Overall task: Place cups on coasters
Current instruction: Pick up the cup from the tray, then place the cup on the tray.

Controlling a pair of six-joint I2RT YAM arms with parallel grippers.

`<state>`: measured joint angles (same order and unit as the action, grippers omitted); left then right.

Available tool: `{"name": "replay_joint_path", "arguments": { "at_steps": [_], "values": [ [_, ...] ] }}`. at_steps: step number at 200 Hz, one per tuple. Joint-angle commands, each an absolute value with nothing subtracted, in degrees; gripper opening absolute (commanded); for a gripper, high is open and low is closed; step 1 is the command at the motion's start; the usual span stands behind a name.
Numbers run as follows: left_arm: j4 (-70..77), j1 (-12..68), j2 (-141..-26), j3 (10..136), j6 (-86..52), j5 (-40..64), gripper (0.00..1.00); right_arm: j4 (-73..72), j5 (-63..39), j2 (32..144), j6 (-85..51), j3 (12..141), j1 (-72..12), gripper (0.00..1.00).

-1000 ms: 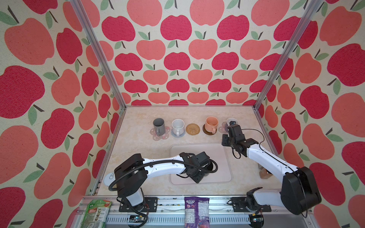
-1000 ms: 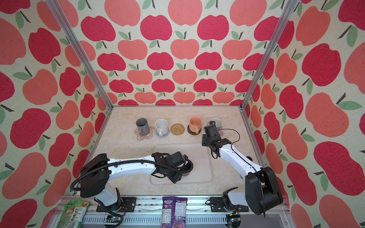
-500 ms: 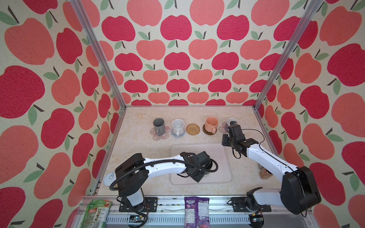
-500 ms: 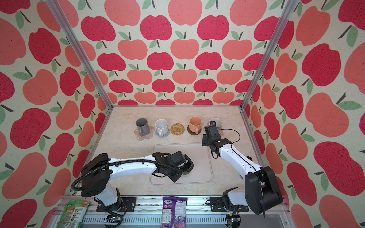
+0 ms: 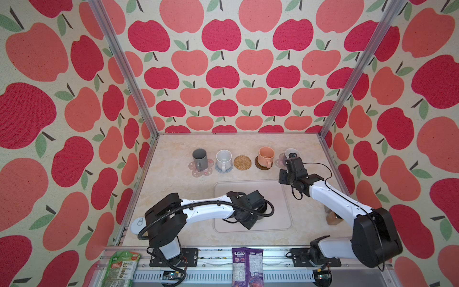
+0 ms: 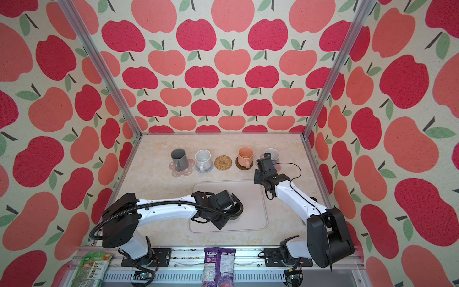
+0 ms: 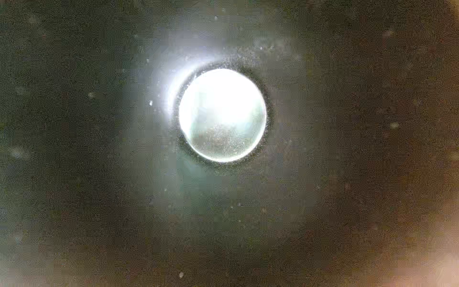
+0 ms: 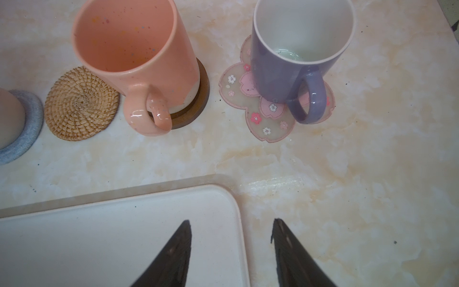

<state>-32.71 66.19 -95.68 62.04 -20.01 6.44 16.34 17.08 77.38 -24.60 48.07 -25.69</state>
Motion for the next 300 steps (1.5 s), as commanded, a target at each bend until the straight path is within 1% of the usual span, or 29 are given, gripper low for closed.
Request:
{"name": "replay_joint_path", "arguments": {
  "at_steps": [1, 36, 77, 143, 190, 300],
  "values": [
    [-32.2, 65.8, -95.9, 62.0, -20.3, 6.4, 0.00, 16.9, 17.5, 77.9, -25.8, 49.6, -25.4, 0.55],
    [-32.9, 65.4, -95.4, 61.9, -21.7, 5.7, 0.00, 16.8, 17.5, 78.1, -25.9, 49.5, -25.4, 0.55],
    [-35.5, 64.3, -95.1, 64.3, -25.1, 2.2, 0.00, 16.6, 18.0, 77.9, -25.7, 48.8, -25.4, 0.55],
    [-39.6, 62.8, -97.8, 70.6, -30.3, -3.1, 0.00, 16.9, 18.8, 77.1, -24.8, 48.2, -25.0, 0.56],
    [-39.2, 60.7, -98.5, 72.7, -33.1, -3.2, 0.00, 17.2, 19.0, 76.5, -24.8, 47.7, -24.5, 0.56],
    [-39.5, 57.5, -100.7, 76.7, -34.2, -2.6, 0.00, 17.7, 18.6, 76.2, -25.0, 47.3, -24.1, 0.56]
  ]
}}
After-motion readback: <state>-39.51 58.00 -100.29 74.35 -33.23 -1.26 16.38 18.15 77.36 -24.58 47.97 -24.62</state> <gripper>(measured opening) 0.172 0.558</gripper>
